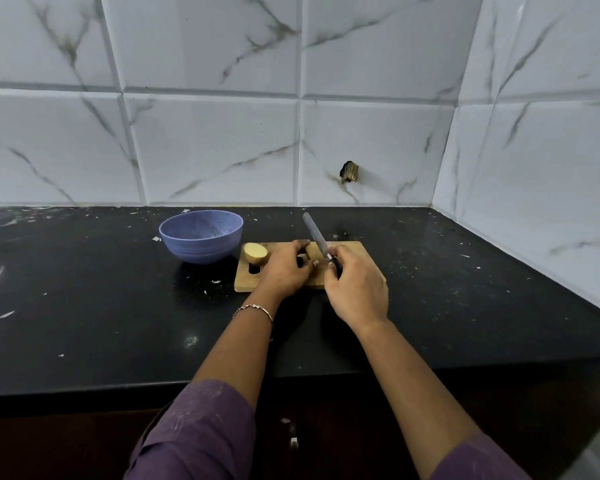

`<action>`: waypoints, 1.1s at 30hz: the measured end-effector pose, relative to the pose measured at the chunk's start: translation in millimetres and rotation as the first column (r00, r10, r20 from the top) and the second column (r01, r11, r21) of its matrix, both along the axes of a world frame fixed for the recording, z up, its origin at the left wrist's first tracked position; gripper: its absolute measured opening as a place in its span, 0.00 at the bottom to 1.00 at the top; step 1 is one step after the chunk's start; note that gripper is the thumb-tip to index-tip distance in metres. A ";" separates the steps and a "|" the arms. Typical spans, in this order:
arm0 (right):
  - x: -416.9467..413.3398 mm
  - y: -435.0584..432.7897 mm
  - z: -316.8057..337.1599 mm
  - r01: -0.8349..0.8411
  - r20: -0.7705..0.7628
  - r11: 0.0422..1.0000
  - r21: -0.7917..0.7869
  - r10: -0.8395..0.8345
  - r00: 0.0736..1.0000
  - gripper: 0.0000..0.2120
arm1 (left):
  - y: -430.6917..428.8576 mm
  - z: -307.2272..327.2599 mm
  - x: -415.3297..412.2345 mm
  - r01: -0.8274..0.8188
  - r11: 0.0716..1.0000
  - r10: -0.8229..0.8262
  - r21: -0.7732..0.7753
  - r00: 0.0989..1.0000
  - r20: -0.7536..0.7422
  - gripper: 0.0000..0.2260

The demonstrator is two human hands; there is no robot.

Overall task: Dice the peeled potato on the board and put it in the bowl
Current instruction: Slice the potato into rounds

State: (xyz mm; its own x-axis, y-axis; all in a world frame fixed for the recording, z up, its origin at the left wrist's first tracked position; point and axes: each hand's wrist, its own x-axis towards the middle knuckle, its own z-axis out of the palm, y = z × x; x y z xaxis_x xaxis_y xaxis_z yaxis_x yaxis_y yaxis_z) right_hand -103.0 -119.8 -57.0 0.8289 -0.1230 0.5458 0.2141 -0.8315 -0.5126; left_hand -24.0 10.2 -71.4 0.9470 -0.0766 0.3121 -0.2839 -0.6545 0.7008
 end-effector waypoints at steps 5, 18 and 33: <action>-0.5 0.4 0.3 0.023 -0.001 1.000 -0.011 -0.023 1.000 0.13 | -1.2 -1.7 1.0 -0.005 1.000 0.005 -0.011 1.000 0.002 0.24; 0.1 0.0 0.8 0.025 0.006 0.998 -0.062 -0.024 1.000 0.12 | -5.9 3.0 6.6 -0.019 0.997 0.022 0.072 0.999 -0.041 0.21; -2.4 1.2 2.0 0.040 0.025 0.987 -0.153 -0.036 0.999 0.14 | -8.4 4.3 4.5 -0.033 0.999 0.035 0.030 0.999 -0.039 0.22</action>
State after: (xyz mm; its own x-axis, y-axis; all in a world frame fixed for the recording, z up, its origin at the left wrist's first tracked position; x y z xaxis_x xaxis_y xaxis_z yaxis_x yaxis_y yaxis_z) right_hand -105.4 -118.6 -55.0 0.8127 -0.0678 0.5788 0.1908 -0.9076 -0.3741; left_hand -19.5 1.8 -67.1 0.9607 -0.0526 0.2727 -0.2337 -0.6835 0.6915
